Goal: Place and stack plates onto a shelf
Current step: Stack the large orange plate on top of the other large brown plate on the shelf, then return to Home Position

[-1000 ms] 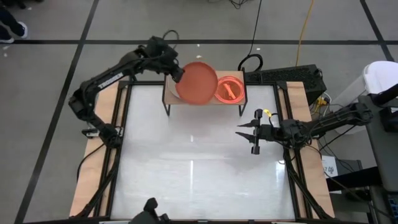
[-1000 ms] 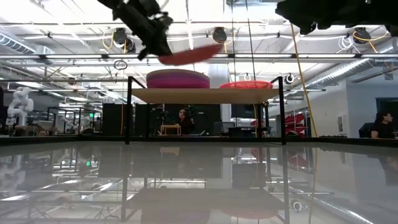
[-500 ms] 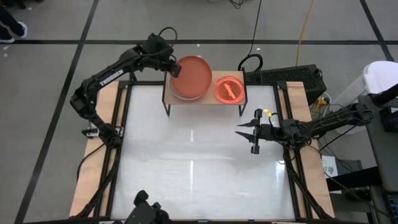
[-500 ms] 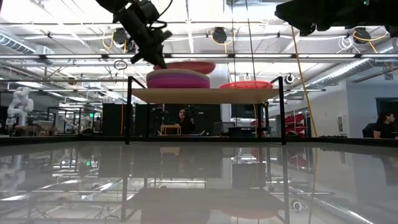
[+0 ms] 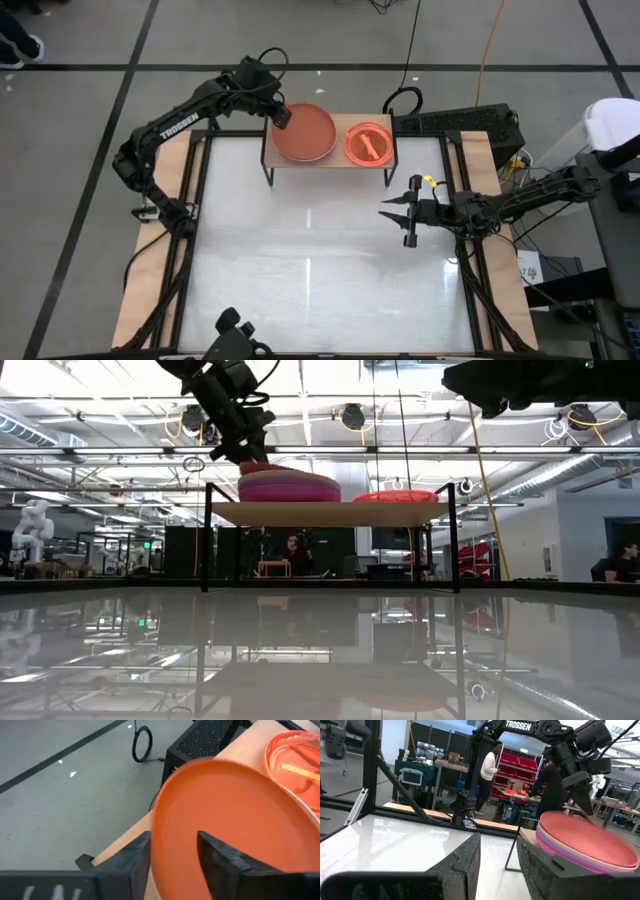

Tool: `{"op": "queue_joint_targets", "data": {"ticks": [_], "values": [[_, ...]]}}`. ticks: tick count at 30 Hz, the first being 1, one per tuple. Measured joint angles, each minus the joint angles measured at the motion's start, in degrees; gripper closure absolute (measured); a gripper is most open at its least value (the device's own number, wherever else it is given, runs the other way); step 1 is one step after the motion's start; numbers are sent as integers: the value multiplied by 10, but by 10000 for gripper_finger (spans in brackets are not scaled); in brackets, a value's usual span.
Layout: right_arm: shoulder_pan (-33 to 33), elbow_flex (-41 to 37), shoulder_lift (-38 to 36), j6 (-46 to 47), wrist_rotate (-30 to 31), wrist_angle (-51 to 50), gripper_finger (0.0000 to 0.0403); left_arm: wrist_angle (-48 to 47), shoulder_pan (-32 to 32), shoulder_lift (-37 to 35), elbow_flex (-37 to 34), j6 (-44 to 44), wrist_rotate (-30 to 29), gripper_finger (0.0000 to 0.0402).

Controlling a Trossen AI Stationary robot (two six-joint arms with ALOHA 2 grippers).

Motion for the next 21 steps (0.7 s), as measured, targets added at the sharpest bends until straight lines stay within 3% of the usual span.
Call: {"op": "queue_joint_targets", "data": {"ticks": [6,12,14,17,21], "values": [[0,0,0,-1,0,0,293,3,10,-14,0,26,0,190],[0,0,-26,13,25,-62,293,2,-9,-97,0,68,-23,197],[0,0,-54,19,48,-104,293,5,-23,-138,0,86,-20,208],[0,18,-113,26,61,-211,293,4,-48,-210,-21,113,42,225],[0,60,-210,54,60,-340,293,67,-109,-321,-113,100,73,238]]}}
